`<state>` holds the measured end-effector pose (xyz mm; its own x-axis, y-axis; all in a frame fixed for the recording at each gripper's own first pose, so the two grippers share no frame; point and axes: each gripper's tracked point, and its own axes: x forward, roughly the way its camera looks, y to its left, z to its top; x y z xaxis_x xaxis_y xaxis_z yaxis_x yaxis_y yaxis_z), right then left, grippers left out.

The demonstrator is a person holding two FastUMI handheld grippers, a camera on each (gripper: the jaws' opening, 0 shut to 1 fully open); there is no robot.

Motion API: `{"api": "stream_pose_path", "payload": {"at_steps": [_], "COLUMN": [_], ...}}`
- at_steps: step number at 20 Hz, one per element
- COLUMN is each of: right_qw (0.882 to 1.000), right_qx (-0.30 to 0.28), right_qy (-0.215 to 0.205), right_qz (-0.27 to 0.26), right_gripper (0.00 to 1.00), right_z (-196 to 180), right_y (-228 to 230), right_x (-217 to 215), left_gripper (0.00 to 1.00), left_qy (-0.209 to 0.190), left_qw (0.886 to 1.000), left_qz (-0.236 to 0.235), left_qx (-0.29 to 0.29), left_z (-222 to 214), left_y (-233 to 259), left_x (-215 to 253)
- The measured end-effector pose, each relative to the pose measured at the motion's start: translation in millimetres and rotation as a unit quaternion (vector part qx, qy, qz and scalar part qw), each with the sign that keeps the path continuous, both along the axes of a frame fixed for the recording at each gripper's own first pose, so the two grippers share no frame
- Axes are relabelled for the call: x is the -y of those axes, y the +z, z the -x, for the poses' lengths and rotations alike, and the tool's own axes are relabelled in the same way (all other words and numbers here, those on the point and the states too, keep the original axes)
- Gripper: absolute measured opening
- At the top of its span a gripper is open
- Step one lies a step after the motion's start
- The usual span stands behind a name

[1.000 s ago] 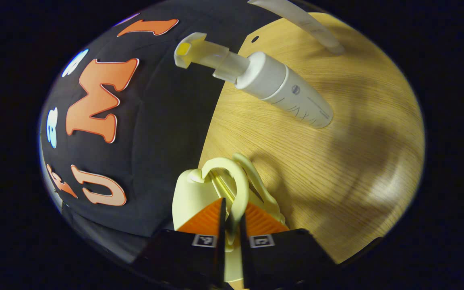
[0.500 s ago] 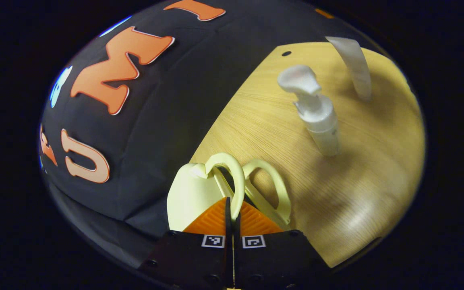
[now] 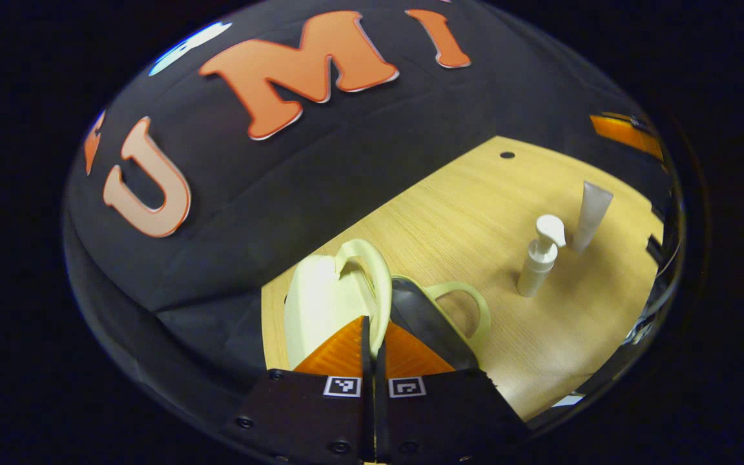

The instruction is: First open the suitcase, pack the skin care products into it, and then close the suitcase.

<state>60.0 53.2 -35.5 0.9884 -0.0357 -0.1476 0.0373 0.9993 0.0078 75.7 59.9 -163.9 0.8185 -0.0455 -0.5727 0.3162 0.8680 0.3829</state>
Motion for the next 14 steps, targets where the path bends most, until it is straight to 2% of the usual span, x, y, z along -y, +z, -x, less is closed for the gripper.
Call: {"api": "stream_pose_path", "payload": {"at_steps": [3, 7, 10, 14], "right_qw": [1.000, 0.999, 0.999, 0.998], "right_qx": [0.008, 0.018, 0.016, 0.006], "right_qy": [-0.006, -0.018, -0.019, -0.017], "right_qz": [-0.011, -0.024, -0.029, -0.066], "right_gripper": [0.94, 0.95, 0.94, 0.94], "right_z": [0, 2, 3, 6], "right_y": [10, 17, 17, 12], "right_x": [-29, -64, -89, -112], "left_gripper": [0.01, 0.01, 0.01, 0.01], "left_qy": [0.018, 0.038, 0.058, 0.069], "left_qw": [0.998, 0.994, 0.991, 0.988], "left_qz": [0.056, 0.106, 0.119, 0.138], "left_qx": [0.003, 0.003, 0.013, 0.010], "left_z": [-1, -2, -8, -7], "left_y": [10, 0, -3, -11], "left_x": [-22, -42, -61, -81]}}
